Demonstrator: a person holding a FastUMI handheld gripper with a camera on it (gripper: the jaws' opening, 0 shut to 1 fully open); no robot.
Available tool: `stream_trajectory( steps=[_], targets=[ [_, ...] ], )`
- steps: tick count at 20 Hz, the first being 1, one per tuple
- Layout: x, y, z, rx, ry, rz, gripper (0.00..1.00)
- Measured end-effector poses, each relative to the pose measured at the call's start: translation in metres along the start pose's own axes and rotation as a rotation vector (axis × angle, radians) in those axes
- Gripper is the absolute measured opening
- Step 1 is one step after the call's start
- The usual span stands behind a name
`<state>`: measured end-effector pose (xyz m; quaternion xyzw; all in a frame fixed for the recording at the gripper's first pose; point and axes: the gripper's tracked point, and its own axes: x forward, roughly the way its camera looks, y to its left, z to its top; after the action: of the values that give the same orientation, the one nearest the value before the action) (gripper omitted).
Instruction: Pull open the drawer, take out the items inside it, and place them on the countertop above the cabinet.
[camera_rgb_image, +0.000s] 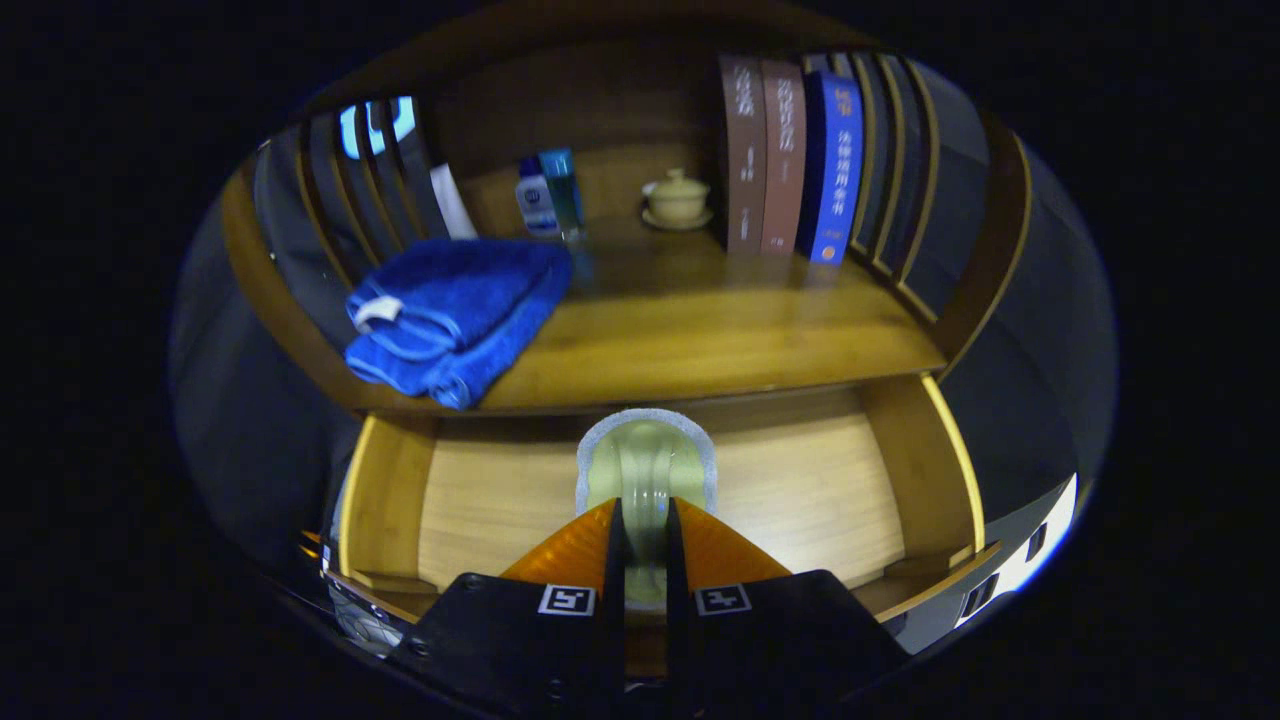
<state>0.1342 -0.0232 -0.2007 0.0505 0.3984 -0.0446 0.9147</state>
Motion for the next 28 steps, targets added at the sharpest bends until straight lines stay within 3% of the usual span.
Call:
stream_trajectory(
  steps=[5,10,13,17,21,22,28],
  targets=[
    [0.004,0.006,0.058,0.006,-0.088,0.019,0.21],
    [0.043,0.015,0.122,0.03,-0.11,0.042,0.21],
    [0.075,0.012,0.147,-0.004,-0.068,0.01,0.21],
    [0.117,0.009,0.145,-0.026,0.066,-0.02,0.21],
    [0.133,0.014,0.138,-0.027,0.109,-0.015,0.22],
    [0.134,0.015,0.138,-0.023,0.105,-0.014,0.27],
    [0.121,0.016,0.15,-0.01,0.047,-0.005,0.88]
  ],
)
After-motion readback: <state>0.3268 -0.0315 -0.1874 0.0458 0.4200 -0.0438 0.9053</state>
